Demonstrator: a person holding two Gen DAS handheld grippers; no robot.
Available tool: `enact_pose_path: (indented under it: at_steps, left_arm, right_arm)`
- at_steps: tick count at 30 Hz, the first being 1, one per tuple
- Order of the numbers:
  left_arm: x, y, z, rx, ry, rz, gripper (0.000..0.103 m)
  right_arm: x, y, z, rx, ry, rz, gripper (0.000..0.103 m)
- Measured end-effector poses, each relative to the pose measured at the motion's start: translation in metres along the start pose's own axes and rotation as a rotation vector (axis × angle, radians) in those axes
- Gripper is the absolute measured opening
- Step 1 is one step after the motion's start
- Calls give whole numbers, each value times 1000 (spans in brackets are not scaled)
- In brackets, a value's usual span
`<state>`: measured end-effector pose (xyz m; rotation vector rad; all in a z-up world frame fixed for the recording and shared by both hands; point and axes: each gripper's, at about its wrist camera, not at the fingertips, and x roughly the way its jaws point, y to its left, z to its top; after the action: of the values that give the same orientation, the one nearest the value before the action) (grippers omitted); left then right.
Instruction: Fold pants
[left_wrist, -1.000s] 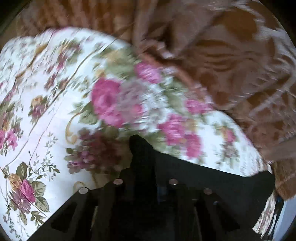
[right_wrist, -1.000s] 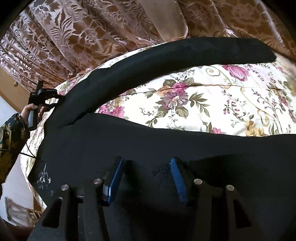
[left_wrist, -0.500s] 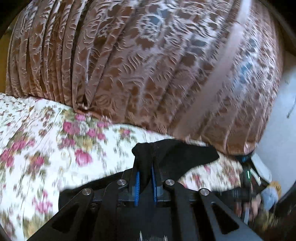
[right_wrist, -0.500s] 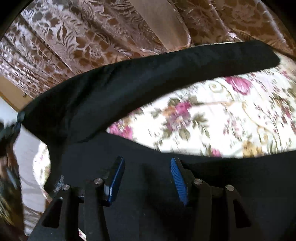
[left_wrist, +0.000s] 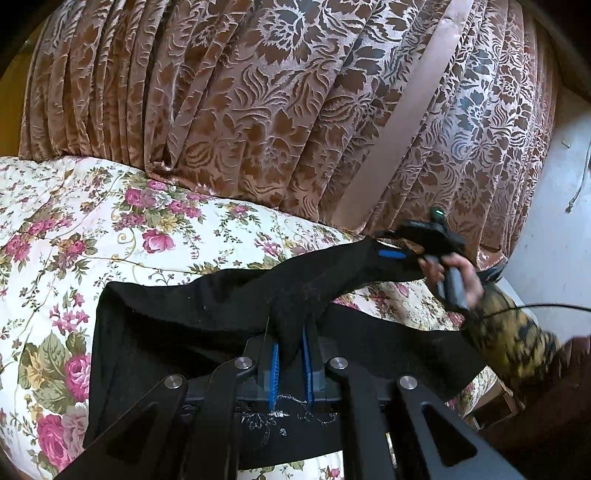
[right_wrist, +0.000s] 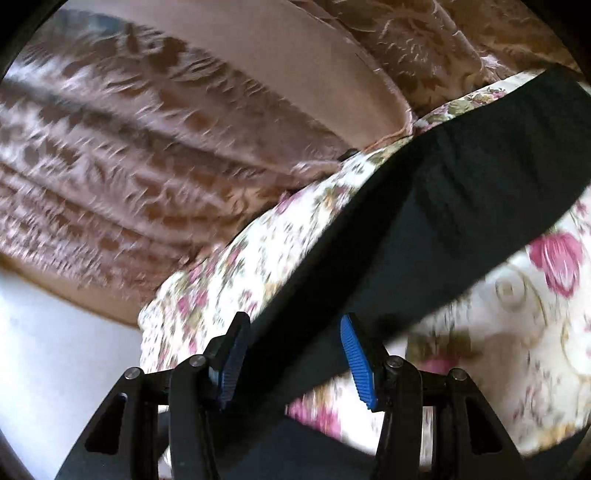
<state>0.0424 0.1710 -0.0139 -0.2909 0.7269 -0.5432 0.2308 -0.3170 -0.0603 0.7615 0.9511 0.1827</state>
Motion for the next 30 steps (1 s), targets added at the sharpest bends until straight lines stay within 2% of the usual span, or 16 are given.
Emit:
enact_pose_path:
  at_steps: [2,4,6,8,13,17,20,23,30]
  left_arm:
    - [1,2,1,10,7,6,9]
    - [5,6,7,11,10,20,9]
    - [10,14,18,7,2,50,9]
    - [14,21,37,29,-25,110,9]
    - [18,45,101,20,-128,224,9]
    - [24,51,121,46,-149,281,9]
    - [21,54,112,45,-145,292,10]
    - [12,61,85,10,-136,288,10]
    - [-14,86,1,-133,-94,300,10]
  right_arm:
    - [18,-3,17,29,17,-44,50]
    - [37,-10,30,57,40,-95,36]
    - [46,-16,38,69,51,-114,13]
    - [48,-16,41,54,45,-130,10]
    - [12,-4,35,-41,-21,-65,8]
    - [-25,8,21,-106,-75,10,8]
    - [-58,11,-2,-158,-109,61,8]
    - [-84,9,-34,-207,-110,91,8]
    - [-108,-6,-129,-280,-24,87,8]
